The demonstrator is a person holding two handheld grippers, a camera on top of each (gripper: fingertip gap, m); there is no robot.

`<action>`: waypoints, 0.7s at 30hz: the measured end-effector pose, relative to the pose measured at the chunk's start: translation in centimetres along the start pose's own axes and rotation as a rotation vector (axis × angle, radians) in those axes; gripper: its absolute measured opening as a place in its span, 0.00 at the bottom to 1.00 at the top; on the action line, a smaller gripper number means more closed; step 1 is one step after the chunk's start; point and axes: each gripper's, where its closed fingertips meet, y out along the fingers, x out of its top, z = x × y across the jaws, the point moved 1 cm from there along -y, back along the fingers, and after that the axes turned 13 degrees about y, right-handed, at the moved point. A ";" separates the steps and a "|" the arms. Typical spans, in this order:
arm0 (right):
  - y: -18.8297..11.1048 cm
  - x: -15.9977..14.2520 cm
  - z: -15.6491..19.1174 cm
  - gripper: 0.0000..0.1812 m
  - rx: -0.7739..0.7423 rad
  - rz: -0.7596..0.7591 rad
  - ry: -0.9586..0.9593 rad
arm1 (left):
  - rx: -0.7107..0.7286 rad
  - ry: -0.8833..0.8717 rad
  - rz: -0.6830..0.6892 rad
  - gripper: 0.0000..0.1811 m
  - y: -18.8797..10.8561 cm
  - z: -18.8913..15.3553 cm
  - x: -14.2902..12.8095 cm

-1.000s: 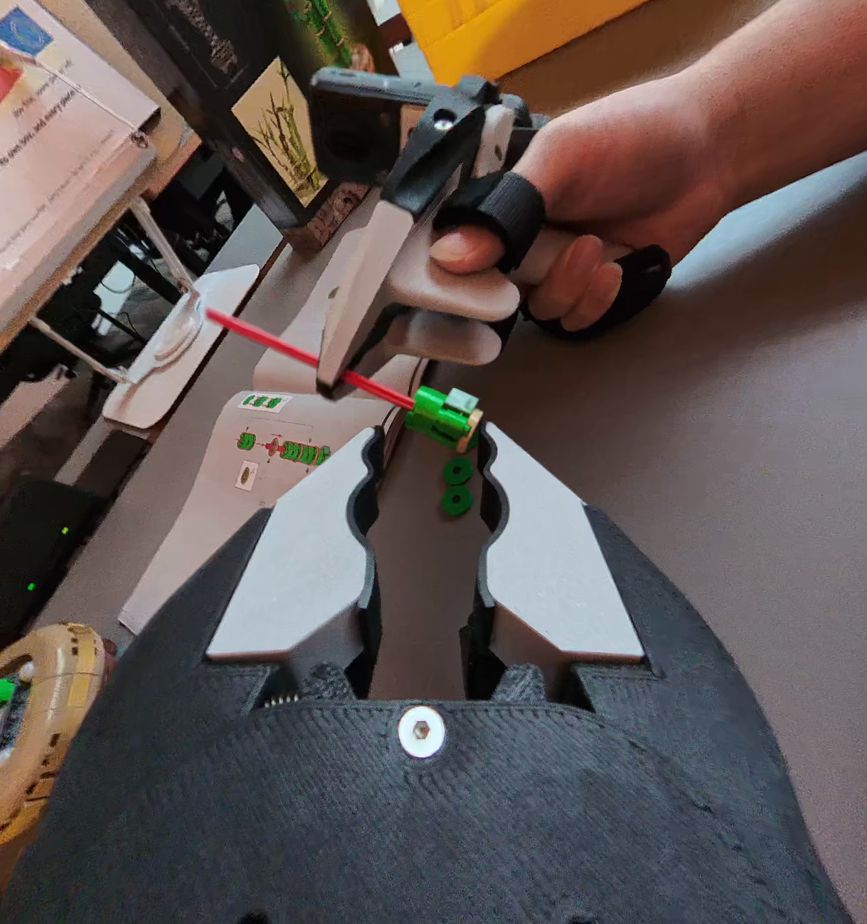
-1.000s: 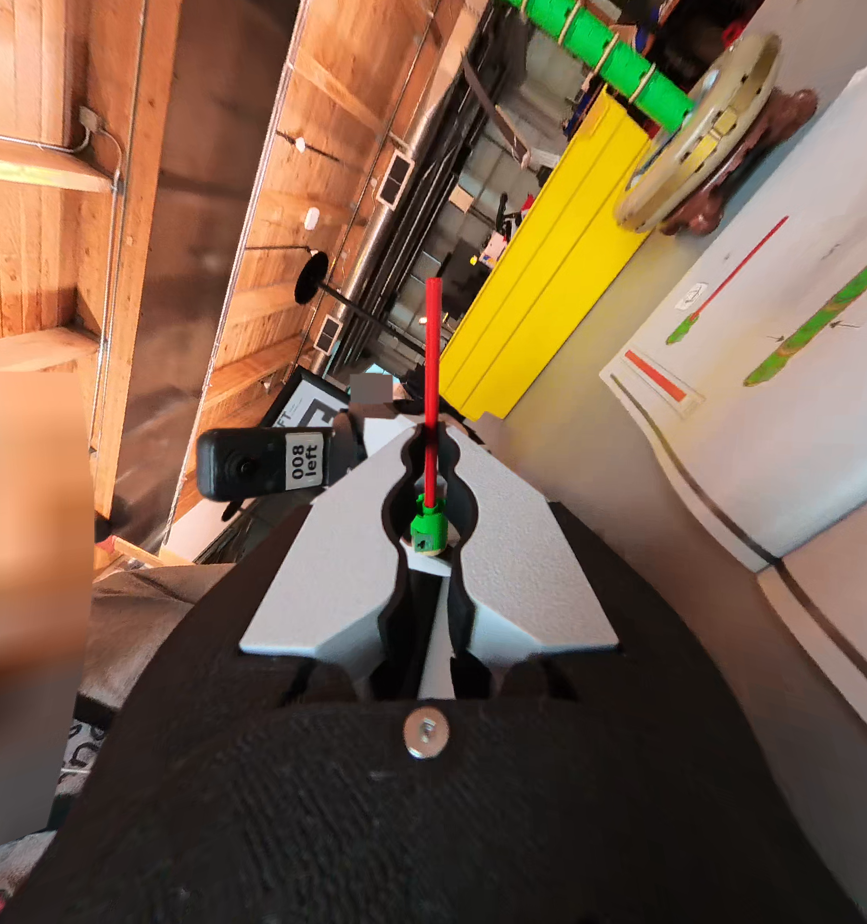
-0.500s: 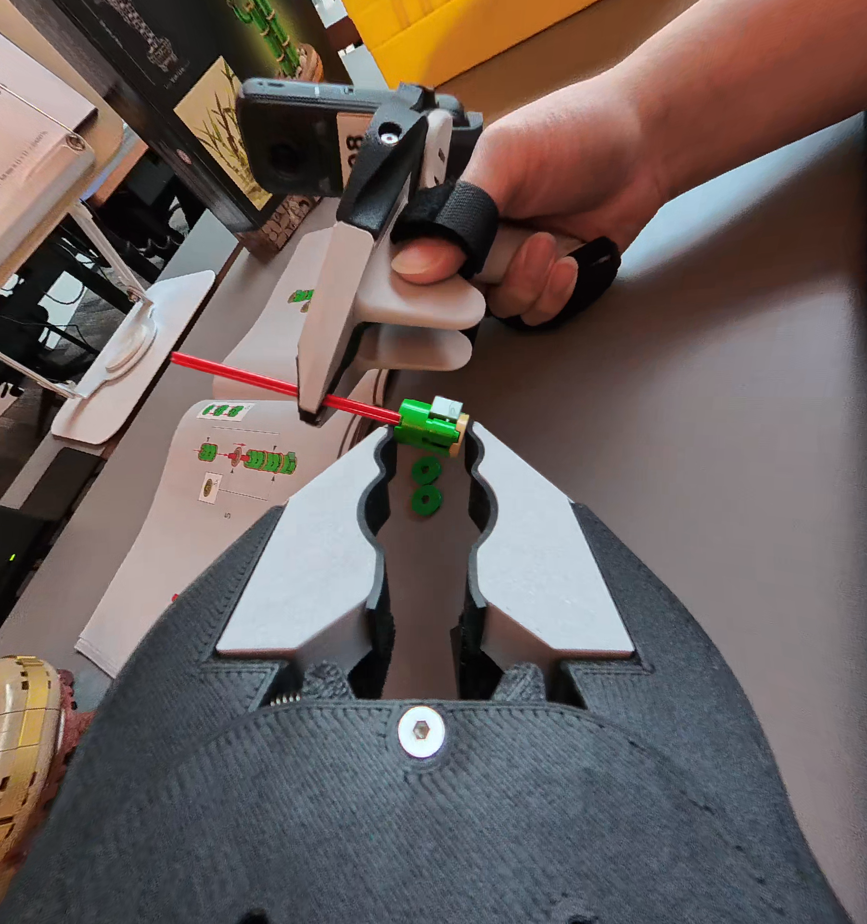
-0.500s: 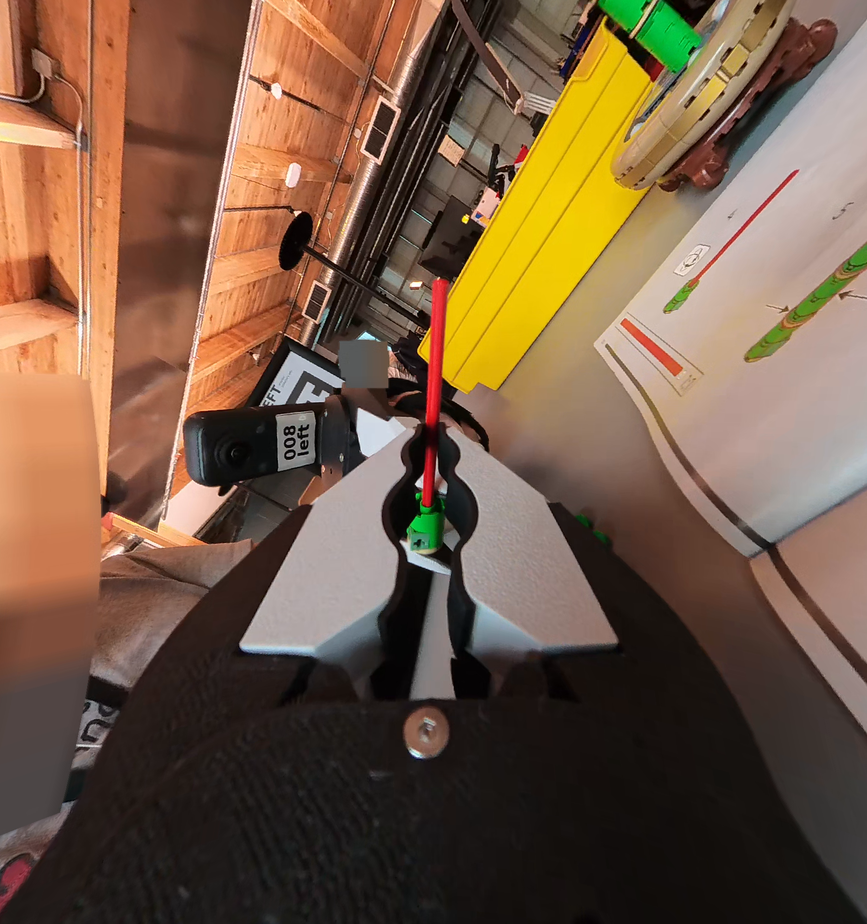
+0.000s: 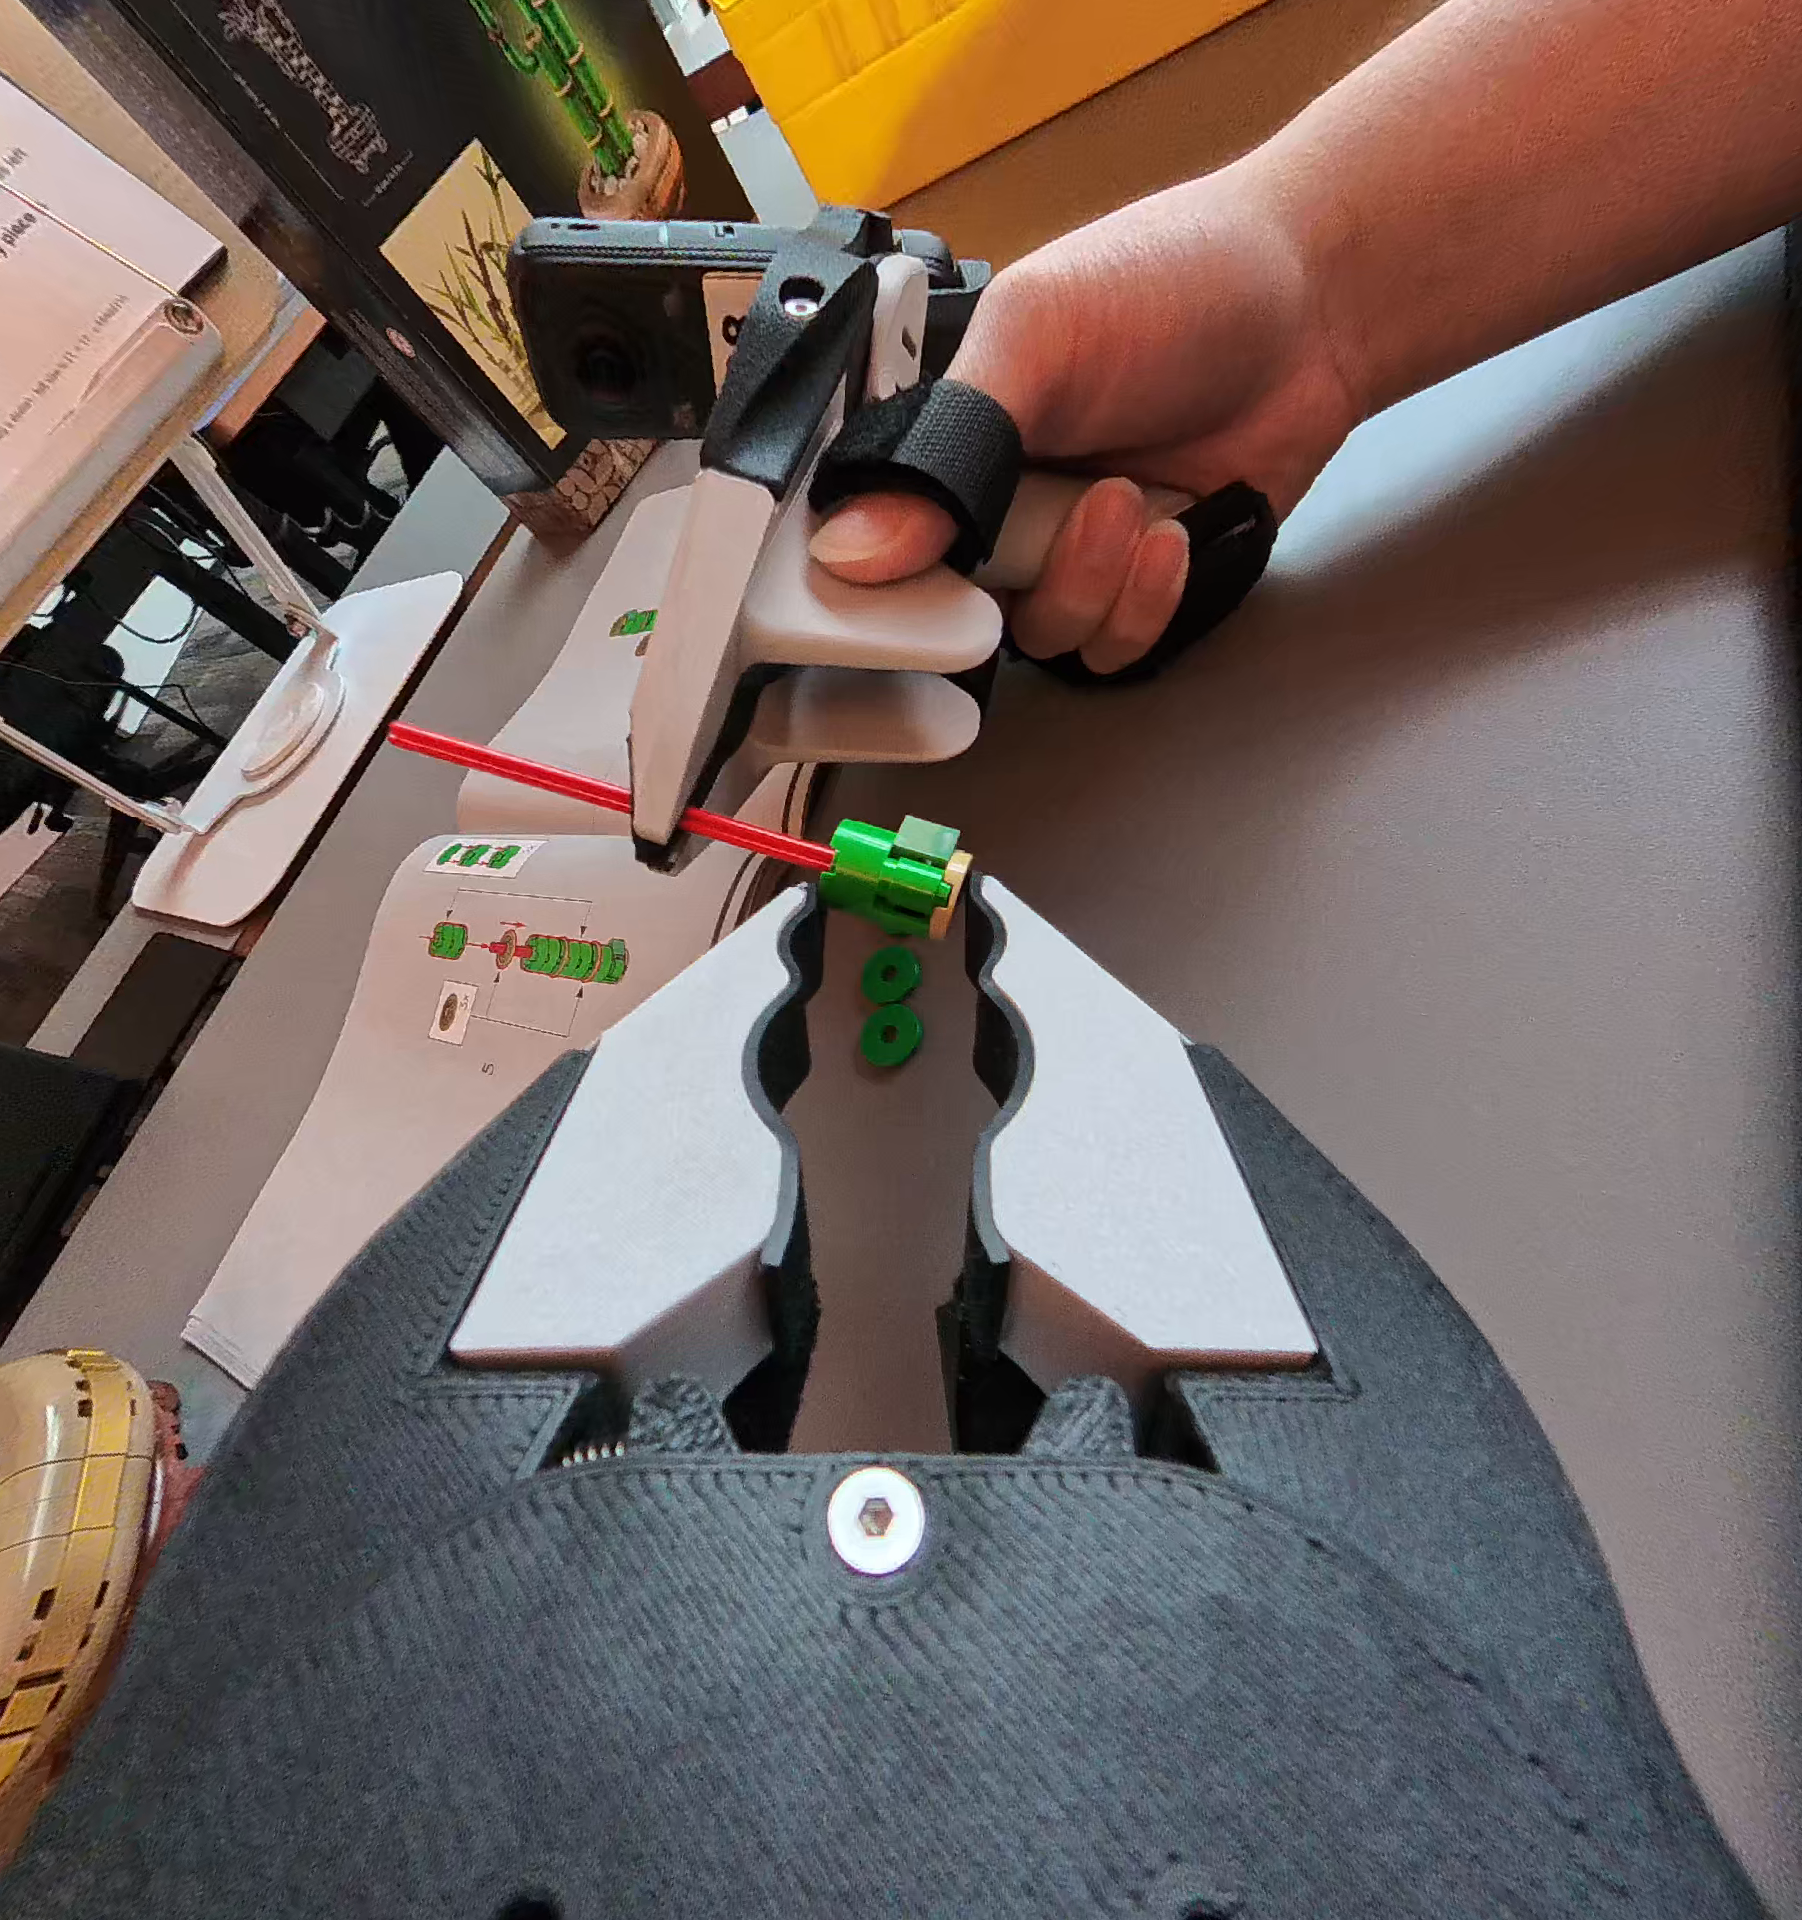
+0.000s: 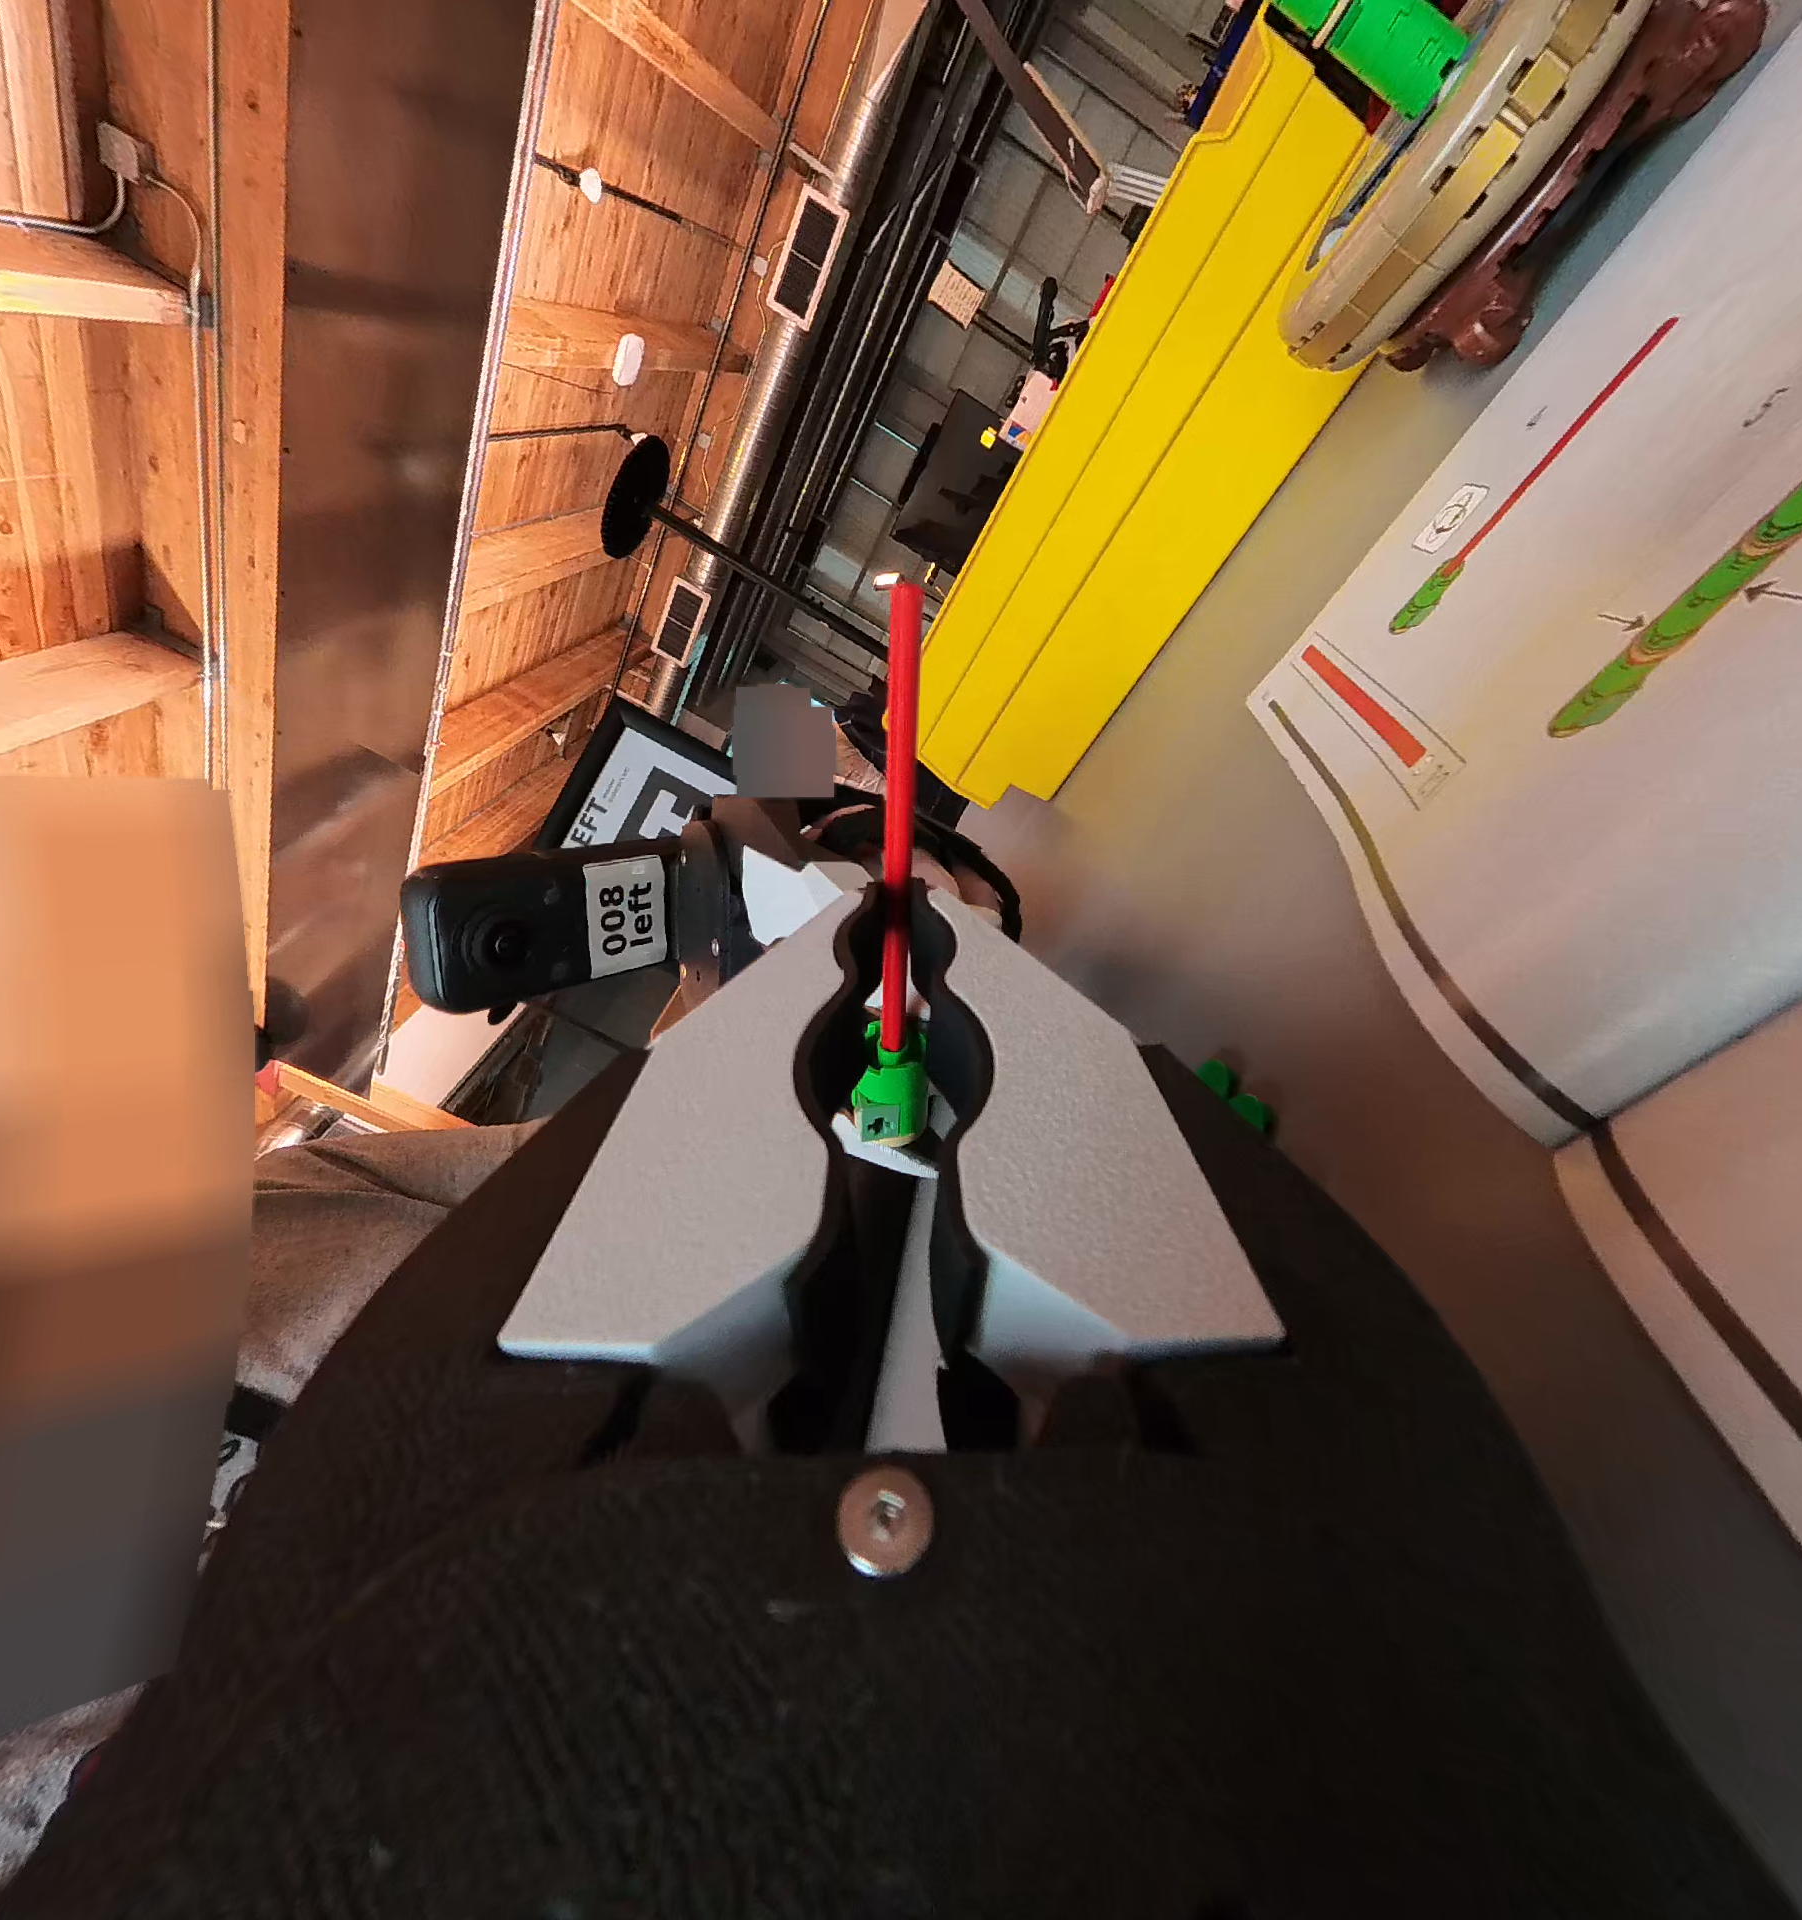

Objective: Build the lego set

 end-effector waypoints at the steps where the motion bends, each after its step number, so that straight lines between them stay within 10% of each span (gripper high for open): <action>1: 0.0 -0.1 -0.1 0.01 -0.006 0.009 -0.003 | -0.003 0.004 0.000 0.14 0.0 -0.1 0.0; 21: -0.3 0.2 0.7 0.01 -0.004 -0.062 -0.118 | -0.029 -0.098 -0.032 0.13 0.0 0.1 -0.3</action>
